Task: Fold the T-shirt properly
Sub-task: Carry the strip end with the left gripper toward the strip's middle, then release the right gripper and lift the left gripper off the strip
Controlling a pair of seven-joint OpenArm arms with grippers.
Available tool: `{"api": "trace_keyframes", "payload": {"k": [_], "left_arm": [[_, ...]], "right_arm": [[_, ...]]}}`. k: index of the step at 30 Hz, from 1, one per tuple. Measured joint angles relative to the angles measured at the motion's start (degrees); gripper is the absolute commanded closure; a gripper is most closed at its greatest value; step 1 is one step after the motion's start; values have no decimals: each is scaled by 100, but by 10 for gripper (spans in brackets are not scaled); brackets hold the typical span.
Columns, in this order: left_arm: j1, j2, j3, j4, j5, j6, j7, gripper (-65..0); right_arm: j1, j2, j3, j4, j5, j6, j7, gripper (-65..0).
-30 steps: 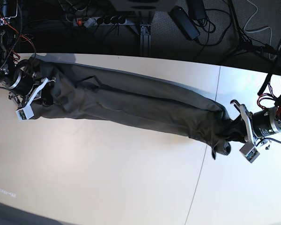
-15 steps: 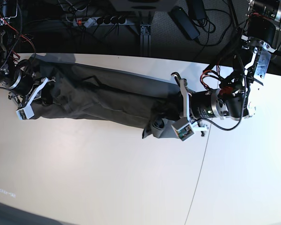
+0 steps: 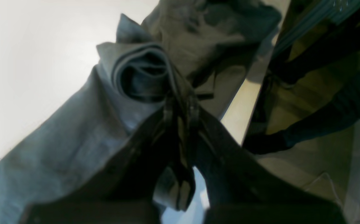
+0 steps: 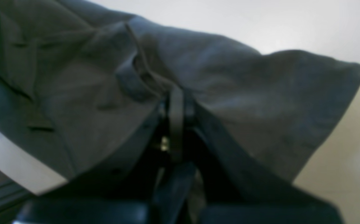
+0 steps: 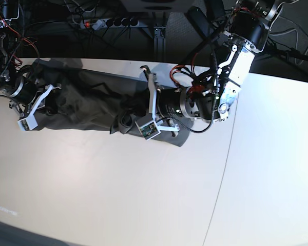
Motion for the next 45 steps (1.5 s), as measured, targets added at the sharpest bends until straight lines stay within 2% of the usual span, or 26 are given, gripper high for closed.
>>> {"api": "trace_keyframes", "payload": {"k": [4,5,9,11,15,21,26,27,31,34,36,37,39,41,42,45], "left_arm": [[-4,24,-7,-26,107,2,-155,0],[-2,24,-9,-26,107,2,-166,-27],[0,24,-11,-28,-114,2,-188,-216],[2,81,-9,-28,-195,2,-208,-241],[2,238,-11,-28,-463,2,-210,-241],[0,341,-72,-28,-389,2,-205,-241],[0,306,-538,-28,-138,2,-184,-236],[2,280,-691,-28,-138,0,-175,-217],[4,-37,-1209,-31,-136,4,-160,-96],[9,-407,-1351,-31,-214,9,-164,-88],[20,-590,-1349,-31,-330,7,-151,-89],[20,-667,-1342,-31,-345,7,-146,-89],[17,-776,-1342,-31,-350,7,-157,-89],[20,-831,-1344,-31,-345,7,-129,-89],[20,-855,-1342,-31,-345,7,-90,-89],[20,-855,-1340,-31,-361,7,-52,-89]], "right_arm": [[-2,2,0,0,0,0,0,0],[-2,0,0,0,2,0,0,0],[-2,2,0,0,0,0,0,0],[-2,0,0,0,0,0,0,0],[-2,2,0,0,0,0,0,0],[-2,2,0,0,0,0,0,0],[-2,0,17,0,0,0,0,0],[-4,-15,96,0,0,0,-4,0],[7,-48,1137,0,256,-4,-13,0],[26,50,1932,0,470,-4,-321,0],[-7,107,2197,-52,544,-4,-398,0],[-7,138,2249,-155,568,-4,-407,-23],[-4,229,2282,-439,575,-4,-391,-209],[-2,297,2282,-758,616,-4,-380,-352],[-2,308,2284,-938,645,-4,-382,-384],[-7,321,2291,-1449,846,-4,-389,-402]]}}
